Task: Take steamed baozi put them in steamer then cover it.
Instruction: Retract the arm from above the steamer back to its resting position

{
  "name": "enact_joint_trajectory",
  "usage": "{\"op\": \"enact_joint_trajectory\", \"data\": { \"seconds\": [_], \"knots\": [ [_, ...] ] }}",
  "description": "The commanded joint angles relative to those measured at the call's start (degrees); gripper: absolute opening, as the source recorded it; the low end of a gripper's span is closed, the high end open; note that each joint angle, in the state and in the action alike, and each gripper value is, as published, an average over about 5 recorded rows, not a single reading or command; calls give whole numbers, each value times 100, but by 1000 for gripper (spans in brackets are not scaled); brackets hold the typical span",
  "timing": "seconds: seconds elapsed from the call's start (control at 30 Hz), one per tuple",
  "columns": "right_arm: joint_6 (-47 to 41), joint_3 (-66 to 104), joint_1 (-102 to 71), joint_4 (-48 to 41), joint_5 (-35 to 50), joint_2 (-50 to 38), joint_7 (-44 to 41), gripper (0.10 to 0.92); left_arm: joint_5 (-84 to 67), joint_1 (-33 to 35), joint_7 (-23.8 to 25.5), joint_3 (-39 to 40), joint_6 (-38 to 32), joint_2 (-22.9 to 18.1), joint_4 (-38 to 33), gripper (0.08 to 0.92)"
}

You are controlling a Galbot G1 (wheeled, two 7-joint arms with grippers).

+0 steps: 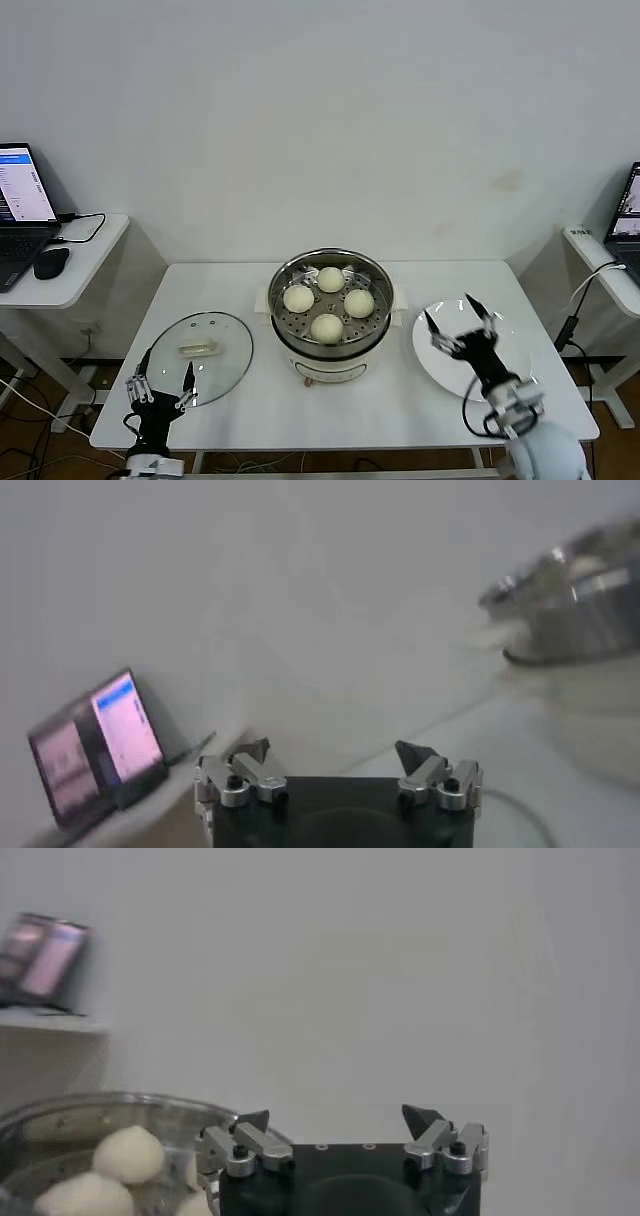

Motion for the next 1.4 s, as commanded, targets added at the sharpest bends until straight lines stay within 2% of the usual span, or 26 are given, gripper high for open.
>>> {"op": "enact_joint_trajectory", "data": {
  "seconds": [0.03, 0.3, 0.67, 1.4],
  "knots": [
    [304, 1388, -1417, 90, -362, 1335, 75, 823, 3914, -723, -94, 96, 41, 635, 1362, 823],
    [384, 1706, -1547, 58, -305, 1434, 195, 823, 4015, -1979, 95, 421, 134, 997, 2347, 823],
    [440, 1945, -1636, 32, -350, 1638, 178, 822, 3870, -2882, 237, 739, 117, 1091, 3539, 823],
    [518, 1892, -1624, -205, -538, 1759, 123, 823, 3727, -3333, 308, 858, 56, 1003, 3798, 823]
  ]
}}
